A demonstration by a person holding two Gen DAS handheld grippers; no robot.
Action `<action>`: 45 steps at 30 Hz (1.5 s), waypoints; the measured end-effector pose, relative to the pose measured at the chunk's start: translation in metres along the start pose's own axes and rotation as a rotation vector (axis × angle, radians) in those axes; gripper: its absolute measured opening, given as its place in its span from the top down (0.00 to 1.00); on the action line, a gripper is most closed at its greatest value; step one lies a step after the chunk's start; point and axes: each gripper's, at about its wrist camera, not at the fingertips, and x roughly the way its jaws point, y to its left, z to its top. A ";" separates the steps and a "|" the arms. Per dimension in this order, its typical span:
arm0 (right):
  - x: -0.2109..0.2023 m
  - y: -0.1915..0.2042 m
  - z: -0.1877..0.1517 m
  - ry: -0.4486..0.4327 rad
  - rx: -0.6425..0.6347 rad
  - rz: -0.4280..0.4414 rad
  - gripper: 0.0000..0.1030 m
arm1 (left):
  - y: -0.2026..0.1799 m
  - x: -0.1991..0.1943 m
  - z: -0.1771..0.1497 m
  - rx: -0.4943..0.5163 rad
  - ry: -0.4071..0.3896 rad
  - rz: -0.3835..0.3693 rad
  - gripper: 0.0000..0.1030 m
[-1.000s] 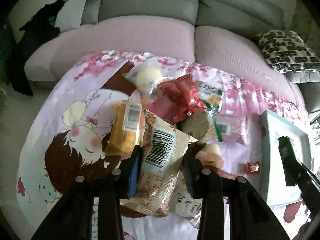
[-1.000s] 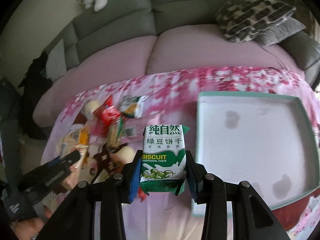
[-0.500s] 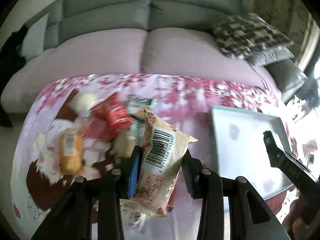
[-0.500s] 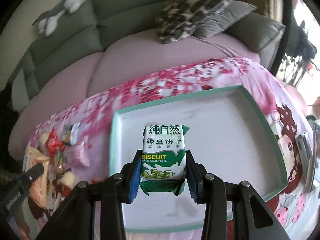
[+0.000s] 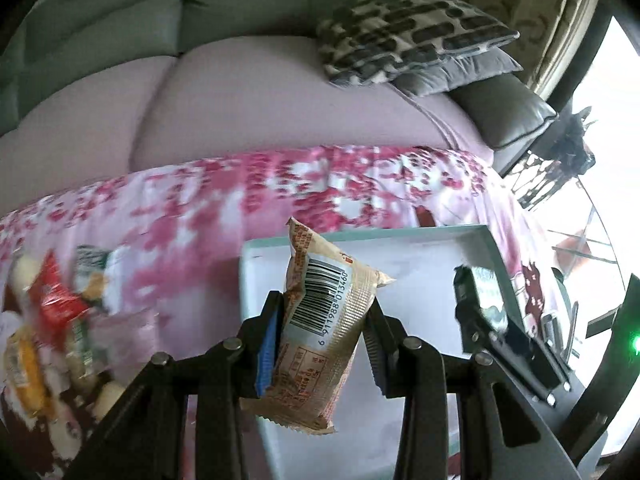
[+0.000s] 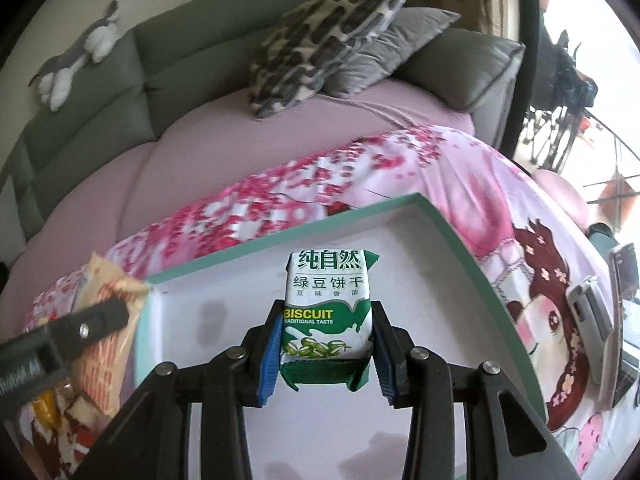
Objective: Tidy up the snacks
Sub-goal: 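Carry both snacks over the tray and open both tools to drop them, then move both tools back over the snack pile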
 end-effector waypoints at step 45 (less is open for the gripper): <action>0.003 -0.027 0.003 0.037 0.083 0.057 0.00 | 0.041 0.000 -0.005 -0.042 -0.155 0.184 0.04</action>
